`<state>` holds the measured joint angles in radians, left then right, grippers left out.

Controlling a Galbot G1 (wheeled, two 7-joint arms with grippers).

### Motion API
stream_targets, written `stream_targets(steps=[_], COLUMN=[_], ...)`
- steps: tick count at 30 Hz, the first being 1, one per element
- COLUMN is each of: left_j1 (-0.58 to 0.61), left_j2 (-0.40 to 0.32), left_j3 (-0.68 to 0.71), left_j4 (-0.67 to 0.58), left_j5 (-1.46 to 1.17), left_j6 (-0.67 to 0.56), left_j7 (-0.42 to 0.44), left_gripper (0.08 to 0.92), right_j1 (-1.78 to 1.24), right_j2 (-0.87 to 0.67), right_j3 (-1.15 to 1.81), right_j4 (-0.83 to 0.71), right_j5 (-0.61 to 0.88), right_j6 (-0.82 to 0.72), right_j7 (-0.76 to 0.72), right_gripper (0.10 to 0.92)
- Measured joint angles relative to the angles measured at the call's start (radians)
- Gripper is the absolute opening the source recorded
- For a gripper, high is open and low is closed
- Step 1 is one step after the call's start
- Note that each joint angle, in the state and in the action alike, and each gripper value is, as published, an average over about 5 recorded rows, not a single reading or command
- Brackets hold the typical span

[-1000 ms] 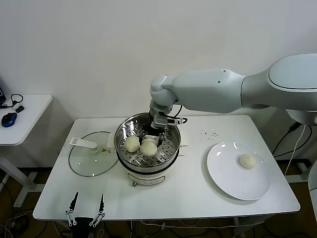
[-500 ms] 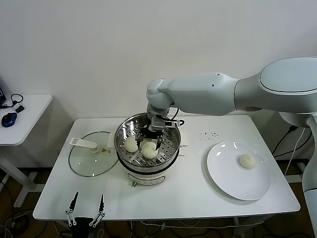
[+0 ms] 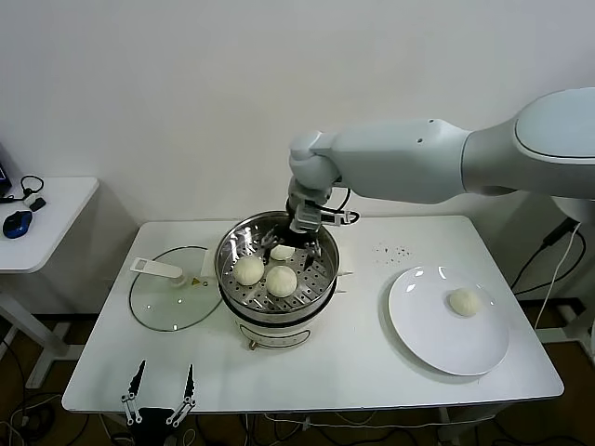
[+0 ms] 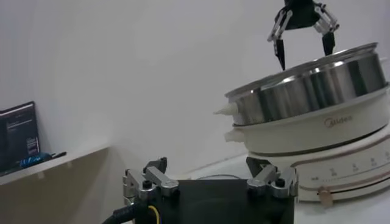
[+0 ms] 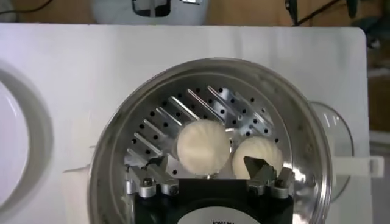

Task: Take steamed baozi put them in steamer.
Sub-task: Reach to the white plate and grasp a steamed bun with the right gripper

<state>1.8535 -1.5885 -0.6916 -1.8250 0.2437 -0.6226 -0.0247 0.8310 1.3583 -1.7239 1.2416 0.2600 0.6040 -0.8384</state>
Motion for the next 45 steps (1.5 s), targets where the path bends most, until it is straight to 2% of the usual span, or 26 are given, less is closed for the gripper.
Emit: stream_targets(steps=[11,19,33,45], left_j1=[-0.003,-0.005,-0.005,-0.003], left_j2=[-0.002,-0.002,0.001,0.003], left_j3=[0.005,0.000,-0.002,-0.002], left_j4=[0.002,0.010,0.027,0.039], left_j5=[0.011,0.016,0.024,0.036], left_j6=[-0.001,-0.004,-0.005,-0.005], left_j7=[0.000,0.000,0.004,0.004], left_gripper=[0.823,0.823,0.823,0.823], right_j1=[0.109,0.137,0.090,-0.039], right_j2=[-0.126,-0.272,-0.511,-0.640], right_j3=[-0.135,-0.226,-0.286,-0.222], right_j4=[0.082,0.100,0.072,-0.011], right_j5=[0.208,0.280,0.284,0.217], right_j6=[-0.262,-0.414,-0.562,-0.592], right_j7=[0.021,-0.023,-0.052,-0.069], right_gripper=[0.823,0.823,0.823,0.823])
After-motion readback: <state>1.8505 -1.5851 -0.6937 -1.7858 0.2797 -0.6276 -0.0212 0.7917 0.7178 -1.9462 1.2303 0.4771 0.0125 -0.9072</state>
